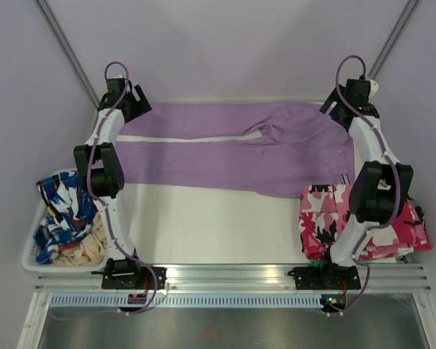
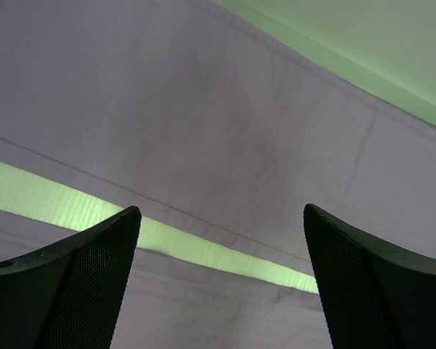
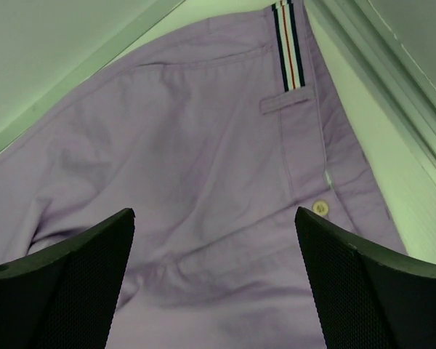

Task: Fold and stack the trousers
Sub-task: Flatten the trousers out

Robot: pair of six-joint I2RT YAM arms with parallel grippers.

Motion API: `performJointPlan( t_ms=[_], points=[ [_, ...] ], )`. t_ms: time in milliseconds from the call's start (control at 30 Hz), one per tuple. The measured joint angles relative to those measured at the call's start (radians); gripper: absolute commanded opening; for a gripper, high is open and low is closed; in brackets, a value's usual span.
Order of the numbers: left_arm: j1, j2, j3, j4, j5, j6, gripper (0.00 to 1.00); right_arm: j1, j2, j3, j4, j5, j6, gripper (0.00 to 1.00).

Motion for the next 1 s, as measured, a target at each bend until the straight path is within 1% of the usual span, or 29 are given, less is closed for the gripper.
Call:
performJointPlan(
  t_ms=[167,333,400,500,600,633,667,700,800,833,900,1000],
  points=[
    [0.006,0.034,0.075,-0.009,-0.063,0.046,0.99,-0.025,0.226,0.167,-0.039,0.053,-0.01,0.98],
    [0.024,0.075,0.125,-0.005,-0.072,0.046,0.99,-0.054,0.408,0.309,-0.083,0.08,-0.014,0.98],
    [0.029,0.089,0.131,-0.006,-0.079,0.045,0.99,-0.062,0.486,0.401,-0.111,0.09,-0.018,0.98],
    [0.032,0.104,0.131,-0.007,-0.097,0.035,0.99,-0.066,0.56,0.499,-0.148,0.105,-0.023,0.98],
    [0.033,0.117,0.133,-0.008,-0.101,0.017,0.99,-0.065,0.584,0.513,-0.162,0.121,-0.038,0.98],
    [0.033,0.119,0.133,-0.01,-0.106,0.013,0.99,-0.065,0.589,0.513,-0.164,0.129,-0.046,0.95],
    [0.033,0.119,0.133,-0.013,-0.113,0.01,0.99,-0.064,0.593,0.513,-0.168,0.134,-0.052,0.91],
    [0.033,0.119,0.133,-0.014,-0.118,0.008,0.99,-0.064,0.599,0.513,-0.171,0.138,-0.057,0.83],
    [0.035,0.119,0.142,-0.014,-0.123,0.008,1.0,-0.07,0.618,0.513,-0.178,0.148,-0.067,0.74],
    [0.037,0.12,0.146,-0.014,-0.126,0.007,1.0,-0.074,0.626,0.513,-0.179,0.147,-0.07,0.7],
    [0.04,0.121,0.157,-0.014,-0.14,-0.003,1.0,-0.082,0.645,0.513,-0.18,0.144,-0.075,0.64],
    [0.051,0.127,0.169,-0.016,-0.167,-0.074,1.0,-0.088,0.657,0.537,-0.19,0.148,-0.09,0.63]
  ],
)
